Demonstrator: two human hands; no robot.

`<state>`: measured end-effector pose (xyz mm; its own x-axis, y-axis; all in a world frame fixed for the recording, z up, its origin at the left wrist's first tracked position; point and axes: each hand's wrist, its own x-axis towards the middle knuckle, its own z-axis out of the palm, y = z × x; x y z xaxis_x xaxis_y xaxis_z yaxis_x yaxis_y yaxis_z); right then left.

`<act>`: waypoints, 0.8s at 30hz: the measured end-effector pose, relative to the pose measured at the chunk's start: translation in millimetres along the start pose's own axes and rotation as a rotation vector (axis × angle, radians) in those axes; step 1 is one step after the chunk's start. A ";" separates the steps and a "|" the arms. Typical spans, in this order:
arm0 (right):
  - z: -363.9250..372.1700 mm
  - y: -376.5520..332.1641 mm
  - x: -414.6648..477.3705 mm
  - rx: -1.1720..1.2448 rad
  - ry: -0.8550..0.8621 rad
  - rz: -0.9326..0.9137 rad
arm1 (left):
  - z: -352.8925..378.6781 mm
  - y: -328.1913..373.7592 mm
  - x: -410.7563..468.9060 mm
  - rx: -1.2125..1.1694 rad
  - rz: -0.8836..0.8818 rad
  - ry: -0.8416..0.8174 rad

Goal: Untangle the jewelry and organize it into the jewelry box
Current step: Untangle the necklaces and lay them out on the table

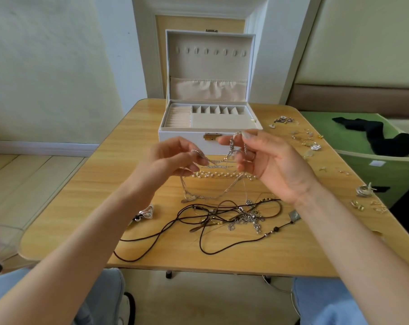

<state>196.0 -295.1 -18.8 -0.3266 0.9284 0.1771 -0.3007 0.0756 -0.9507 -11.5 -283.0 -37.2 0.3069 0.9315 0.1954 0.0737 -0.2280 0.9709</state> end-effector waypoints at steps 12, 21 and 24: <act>9.9 7.7 2.5 -0.334 0.041 -0.018 | 29.4 6.2 0.2 0.241 0.216 0.074; 11.2 8.5 1.1 -0.458 0.110 -0.117 | 24.2 1.5 5.5 0.000 0.098 0.039; 8.9 9.7 3.0 -0.469 0.159 -0.132 | 20.3 2.1 5.6 -0.116 0.093 -0.016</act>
<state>184.2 -294.9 -25.2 -0.1614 0.9411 0.2971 0.1167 0.3171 -0.9412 9.6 -284.0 -36.9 0.3227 0.9030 0.2838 -0.0656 -0.2777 0.9584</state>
